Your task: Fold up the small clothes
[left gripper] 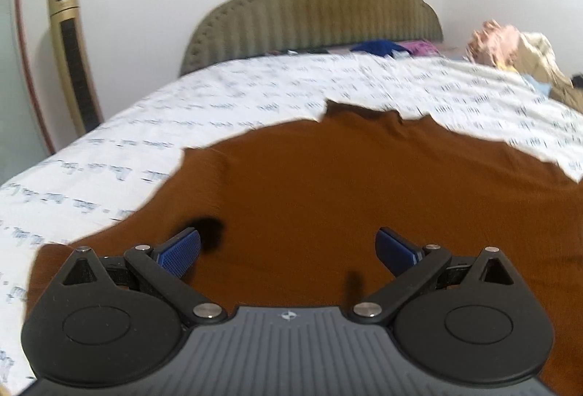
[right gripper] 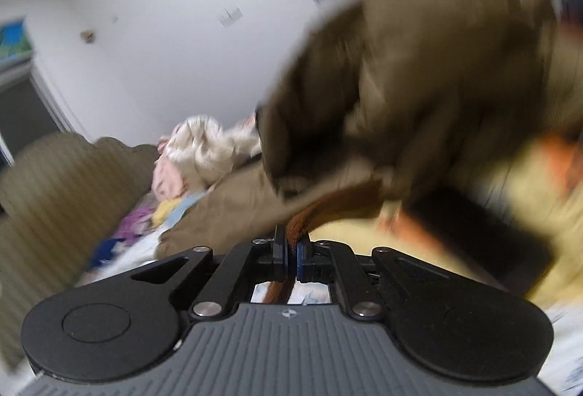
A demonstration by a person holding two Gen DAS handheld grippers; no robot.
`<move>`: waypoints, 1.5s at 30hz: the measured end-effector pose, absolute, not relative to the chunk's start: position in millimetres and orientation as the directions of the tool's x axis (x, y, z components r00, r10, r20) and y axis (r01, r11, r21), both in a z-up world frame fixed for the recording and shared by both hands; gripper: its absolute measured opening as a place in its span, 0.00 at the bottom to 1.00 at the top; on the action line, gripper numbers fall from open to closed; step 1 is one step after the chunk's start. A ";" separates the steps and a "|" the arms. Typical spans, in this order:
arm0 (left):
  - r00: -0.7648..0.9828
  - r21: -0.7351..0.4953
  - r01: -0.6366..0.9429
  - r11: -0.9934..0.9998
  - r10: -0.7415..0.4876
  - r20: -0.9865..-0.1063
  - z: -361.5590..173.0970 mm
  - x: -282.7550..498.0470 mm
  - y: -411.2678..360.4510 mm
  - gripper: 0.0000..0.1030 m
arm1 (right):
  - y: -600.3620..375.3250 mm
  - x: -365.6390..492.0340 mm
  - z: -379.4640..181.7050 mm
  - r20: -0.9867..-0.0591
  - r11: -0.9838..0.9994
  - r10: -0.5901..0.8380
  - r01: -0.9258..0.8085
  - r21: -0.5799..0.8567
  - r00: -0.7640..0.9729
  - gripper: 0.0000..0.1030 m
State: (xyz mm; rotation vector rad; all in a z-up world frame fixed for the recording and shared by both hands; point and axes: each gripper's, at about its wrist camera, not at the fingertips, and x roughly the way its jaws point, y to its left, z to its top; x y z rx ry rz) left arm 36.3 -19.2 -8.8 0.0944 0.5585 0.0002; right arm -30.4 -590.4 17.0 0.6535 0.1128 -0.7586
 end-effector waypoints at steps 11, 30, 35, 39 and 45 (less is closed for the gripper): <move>0.821 0.150 0.015 0.989 0.074 -0.566 1.1 8.1 16.8 1.00 | -367.6 51.7 35.0 -0.296 0.953 -0.283 0.301 0.017 0.912 0.10; 0.801 0.113 -0.078 0.991 0.130 -0.585 5.9 -9.7 68.2 1.00 | -68.2 143.4 2.6 -0.535 0.976 0.161 -0.214 -0.039 0.829 0.10; 0.792 0.097 -0.102 0.990 0.139 -0.595 5.2 -7.0 79.0 1.00 | -51.6 156.8 0.4 -0.549 0.972 0.194 -0.237 -0.008 0.813 0.11; 0.793 0.089 -0.117 0.989 0.147 -0.591 7.2 -9.1 86.6 1.00 | -47.6 168.6 -9.4 -0.616 0.948 0.292 -0.309 0.082 0.732 0.27; 0.797 0.064 -0.195 0.979 0.196 -0.571 15.8 -10.6 108.6 1.00 | -76.0 143.4 5.6 -0.548 0.918 0.395 -0.297 0.263 0.737 0.42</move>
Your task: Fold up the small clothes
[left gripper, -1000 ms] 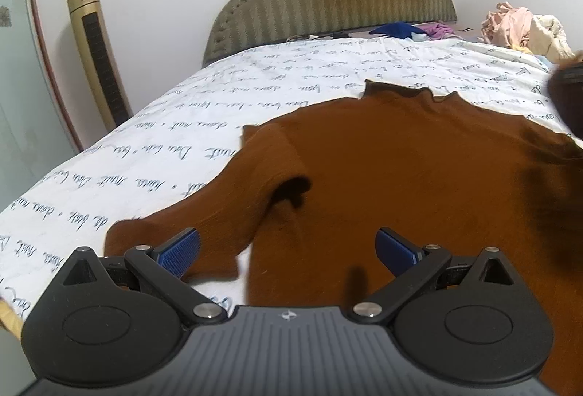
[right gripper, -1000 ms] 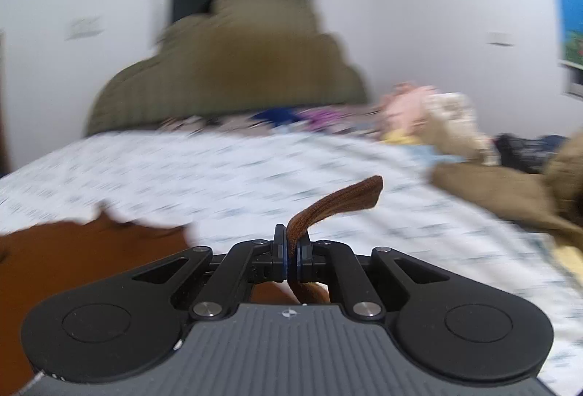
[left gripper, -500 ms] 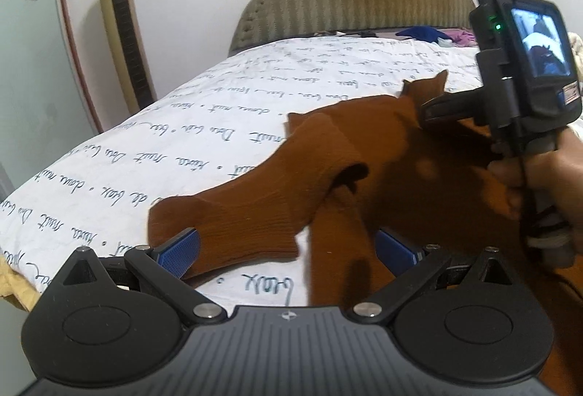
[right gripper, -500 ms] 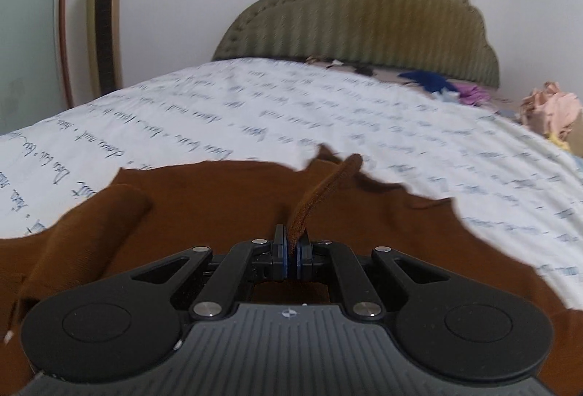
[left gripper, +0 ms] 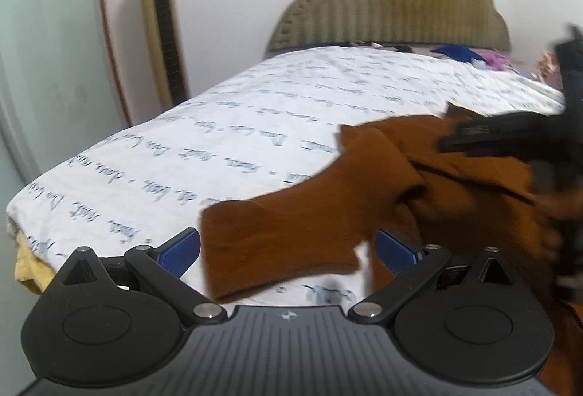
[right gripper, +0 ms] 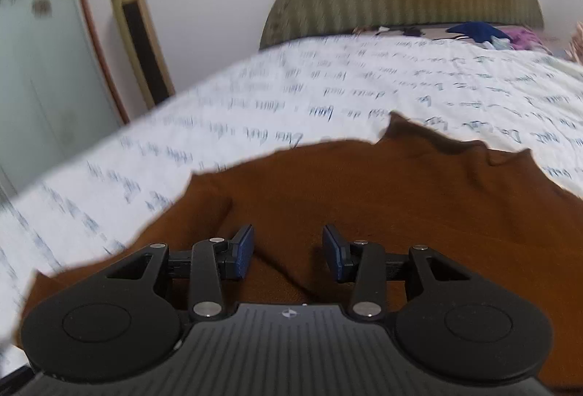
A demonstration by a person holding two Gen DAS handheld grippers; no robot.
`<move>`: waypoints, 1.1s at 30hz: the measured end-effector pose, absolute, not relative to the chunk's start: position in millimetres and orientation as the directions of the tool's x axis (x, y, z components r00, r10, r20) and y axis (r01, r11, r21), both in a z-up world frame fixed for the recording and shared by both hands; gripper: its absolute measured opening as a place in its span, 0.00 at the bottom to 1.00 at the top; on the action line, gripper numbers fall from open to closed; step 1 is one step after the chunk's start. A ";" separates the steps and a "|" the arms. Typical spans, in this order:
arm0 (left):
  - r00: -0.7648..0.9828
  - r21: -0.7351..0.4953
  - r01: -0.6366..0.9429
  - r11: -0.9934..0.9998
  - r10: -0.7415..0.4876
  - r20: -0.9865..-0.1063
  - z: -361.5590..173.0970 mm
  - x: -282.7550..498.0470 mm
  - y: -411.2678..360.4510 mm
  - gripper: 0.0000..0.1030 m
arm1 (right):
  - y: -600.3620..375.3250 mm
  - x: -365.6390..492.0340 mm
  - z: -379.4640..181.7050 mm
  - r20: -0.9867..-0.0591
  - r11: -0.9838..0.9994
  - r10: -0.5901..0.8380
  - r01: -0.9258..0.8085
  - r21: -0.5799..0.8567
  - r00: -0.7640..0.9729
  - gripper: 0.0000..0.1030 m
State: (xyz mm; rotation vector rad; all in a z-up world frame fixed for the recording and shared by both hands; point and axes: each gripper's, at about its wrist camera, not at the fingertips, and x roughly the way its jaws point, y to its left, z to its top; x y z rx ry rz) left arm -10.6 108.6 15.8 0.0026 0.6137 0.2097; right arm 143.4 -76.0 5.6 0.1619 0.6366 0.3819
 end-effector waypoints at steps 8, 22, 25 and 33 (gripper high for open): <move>0.779 0.017 -0.254 0.967 0.215 -0.588 21.8 -14.3 146.6 1.00 | -74.3 131.7 -8.1 -0.623 0.953 0.301 -0.246 0.175 0.722 0.51; 0.747 -0.024 -0.388 0.921 0.300 -0.593 24.6 -19.9 203.0 1.00 | -25.5 52.8 29.9 -0.455 0.697 0.715 -0.588 0.410 0.530 0.61; 0.749 -0.019 -0.381 0.925 0.296 -0.593 23.3 -21.2 200.1 1.00 | -8.0 69.9 18.4 -0.523 0.702 0.708 -0.552 0.450 0.474 0.61; 0.745 -0.027 -0.374 0.927 0.283 -0.604 17.6 -20.2 197.7 1.00 | 20.0 84.9 -3.8 -0.612 0.743 0.648 -0.553 0.378 0.452 0.16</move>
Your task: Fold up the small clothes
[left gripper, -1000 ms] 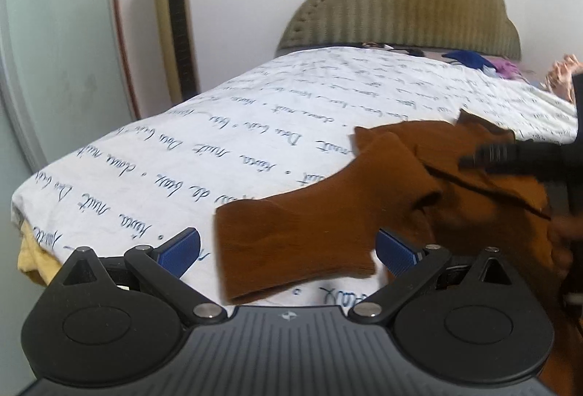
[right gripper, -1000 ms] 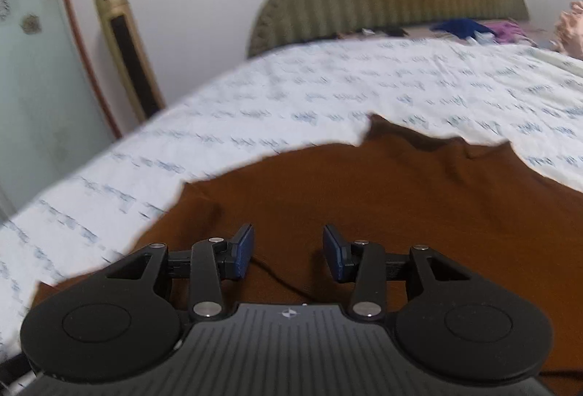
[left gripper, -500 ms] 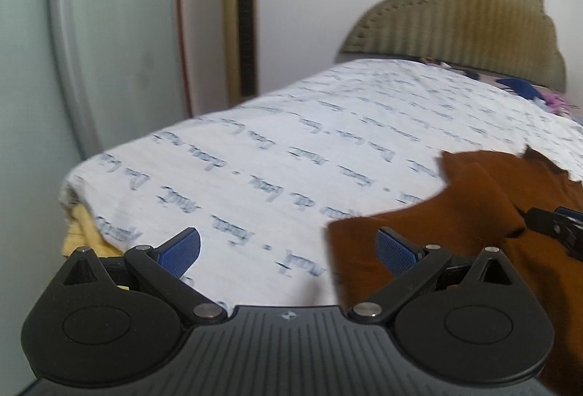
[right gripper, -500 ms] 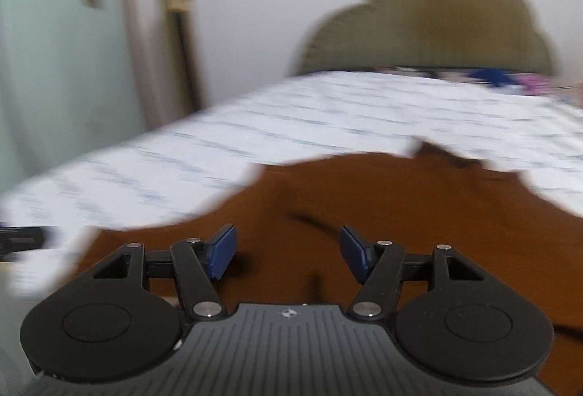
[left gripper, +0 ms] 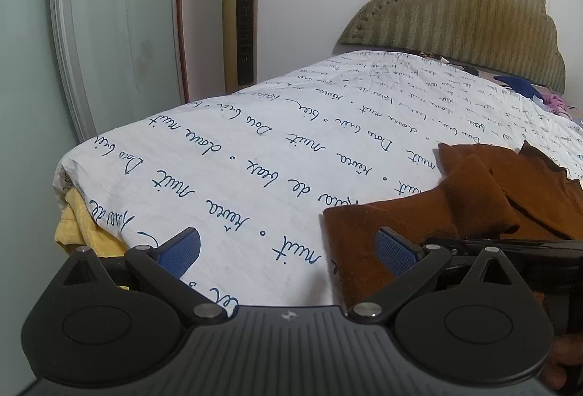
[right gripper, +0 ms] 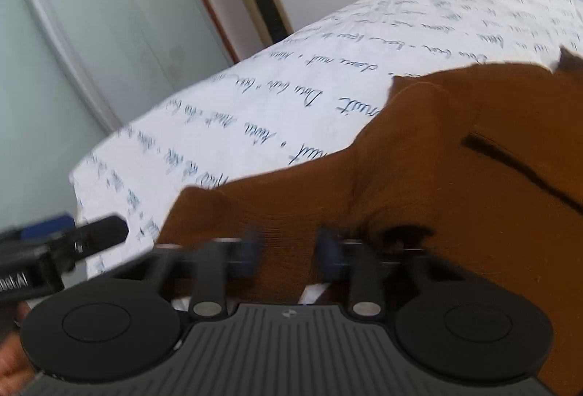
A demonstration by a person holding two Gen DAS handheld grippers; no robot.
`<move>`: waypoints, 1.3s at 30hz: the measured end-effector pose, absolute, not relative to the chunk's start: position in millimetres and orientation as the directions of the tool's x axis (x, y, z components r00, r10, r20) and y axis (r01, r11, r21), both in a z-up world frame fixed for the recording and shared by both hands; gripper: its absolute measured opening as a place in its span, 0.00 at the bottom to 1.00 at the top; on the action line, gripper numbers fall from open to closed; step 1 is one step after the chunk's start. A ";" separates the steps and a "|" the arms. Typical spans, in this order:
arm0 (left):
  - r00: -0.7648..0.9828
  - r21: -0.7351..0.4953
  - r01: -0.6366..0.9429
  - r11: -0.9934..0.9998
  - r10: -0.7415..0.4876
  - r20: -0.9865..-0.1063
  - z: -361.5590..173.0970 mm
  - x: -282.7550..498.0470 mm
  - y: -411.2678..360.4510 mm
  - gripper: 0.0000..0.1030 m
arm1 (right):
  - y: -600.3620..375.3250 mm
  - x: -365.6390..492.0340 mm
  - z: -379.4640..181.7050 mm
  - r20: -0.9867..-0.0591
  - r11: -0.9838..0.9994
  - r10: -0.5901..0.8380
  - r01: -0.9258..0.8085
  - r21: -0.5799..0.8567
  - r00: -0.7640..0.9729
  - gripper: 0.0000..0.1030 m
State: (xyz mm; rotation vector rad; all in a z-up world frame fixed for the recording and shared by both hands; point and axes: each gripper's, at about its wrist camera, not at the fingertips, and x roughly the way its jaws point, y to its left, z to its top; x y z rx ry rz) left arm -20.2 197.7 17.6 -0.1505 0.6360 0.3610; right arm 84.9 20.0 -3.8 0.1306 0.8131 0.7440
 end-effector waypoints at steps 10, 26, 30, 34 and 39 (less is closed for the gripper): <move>0.813 0.029 -0.181 0.983 0.166 -0.557 19.3 -22.2 144.5 1.00 | -25.1 96.2 62.4 -0.448 0.752 0.659 -0.528 0.394 0.604 0.08; 0.778 0.128 -0.326 0.937 0.343 -0.526 13.6 85.5 109.6 1.00 | -107.8 85.7 182.9 -0.184 0.739 0.660 -0.584 0.337 0.729 0.08; 0.758 0.094 -0.435 0.895 0.421 -0.498 25.3 92.8 135.8 1.00 | -146.5 90.5 189.5 -0.157 0.794 0.577 -0.507 0.336 0.801 0.03; 0.735 0.085 -0.519 0.851 0.494 -0.464 36.5 98.6 156.6 1.00 | -185.5 97.0 178.1 -0.158 0.846 0.473 -0.396 0.358 0.867 0.03; 0.745 0.059 -0.495 0.867 0.458 -0.485 35.2 101.3 160.0 1.00 | -206.1 125.9 130.3 -0.330 0.846 0.462 -0.298 0.442 0.823 0.14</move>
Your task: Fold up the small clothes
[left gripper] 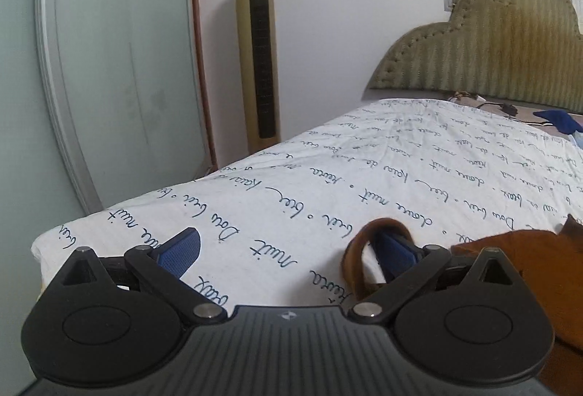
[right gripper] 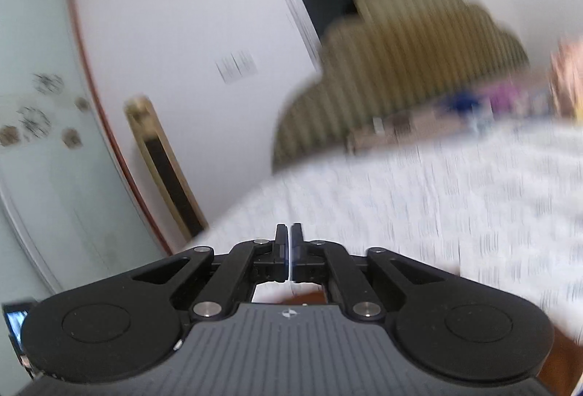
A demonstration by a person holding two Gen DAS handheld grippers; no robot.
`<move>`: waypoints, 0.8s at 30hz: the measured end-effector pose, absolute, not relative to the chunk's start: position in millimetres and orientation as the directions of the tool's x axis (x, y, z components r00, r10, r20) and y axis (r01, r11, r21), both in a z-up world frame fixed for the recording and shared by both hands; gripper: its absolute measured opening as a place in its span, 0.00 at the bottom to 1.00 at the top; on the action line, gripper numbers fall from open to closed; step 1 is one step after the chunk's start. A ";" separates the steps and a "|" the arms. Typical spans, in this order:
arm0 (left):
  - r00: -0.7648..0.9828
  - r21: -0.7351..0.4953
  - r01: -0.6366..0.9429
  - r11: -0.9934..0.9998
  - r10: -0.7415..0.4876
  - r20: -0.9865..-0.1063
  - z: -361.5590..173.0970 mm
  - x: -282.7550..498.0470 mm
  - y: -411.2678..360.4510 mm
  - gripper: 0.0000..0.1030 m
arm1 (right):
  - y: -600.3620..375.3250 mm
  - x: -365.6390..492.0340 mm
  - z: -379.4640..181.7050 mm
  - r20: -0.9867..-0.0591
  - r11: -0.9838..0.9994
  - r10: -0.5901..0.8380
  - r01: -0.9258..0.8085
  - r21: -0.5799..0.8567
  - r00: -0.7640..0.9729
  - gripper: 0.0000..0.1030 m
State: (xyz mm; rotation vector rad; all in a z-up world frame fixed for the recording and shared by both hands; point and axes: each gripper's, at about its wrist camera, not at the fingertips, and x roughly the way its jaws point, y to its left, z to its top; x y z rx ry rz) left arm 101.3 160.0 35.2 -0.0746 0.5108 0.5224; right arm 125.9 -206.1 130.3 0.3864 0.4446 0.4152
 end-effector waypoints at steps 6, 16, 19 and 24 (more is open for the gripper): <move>0.746 0.144 -0.461 0.876 0.470 -0.471 24.0 95.1 144.8 1.00 | -178.3 157.7 13.3 -0.445 0.605 0.718 -0.164 0.779 0.535 0.49; 0.724 0.098 -0.490 0.866 0.467 -0.507 18.0 97.0 160.5 1.00 | -117.5 148.5 -58.7 -0.388 0.352 0.800 0.165 0.921 0.457 0.50; 0.721 0.093 -0.494 0.864 0.467 -0.511 13.8 99.6 159.7 1.00 | -109.8 156.2 -62.0 -0.371 0.338 0.758 0.162 0.927 0.537 0.46; 0.717 0.110 -0.499 0.859 0.481 -0.504 12.4 107.6 159.1 1.00 | -107.2 167.3 -63.5 -0.423 0.425 0.710 0.136 0.895 0.563 0.12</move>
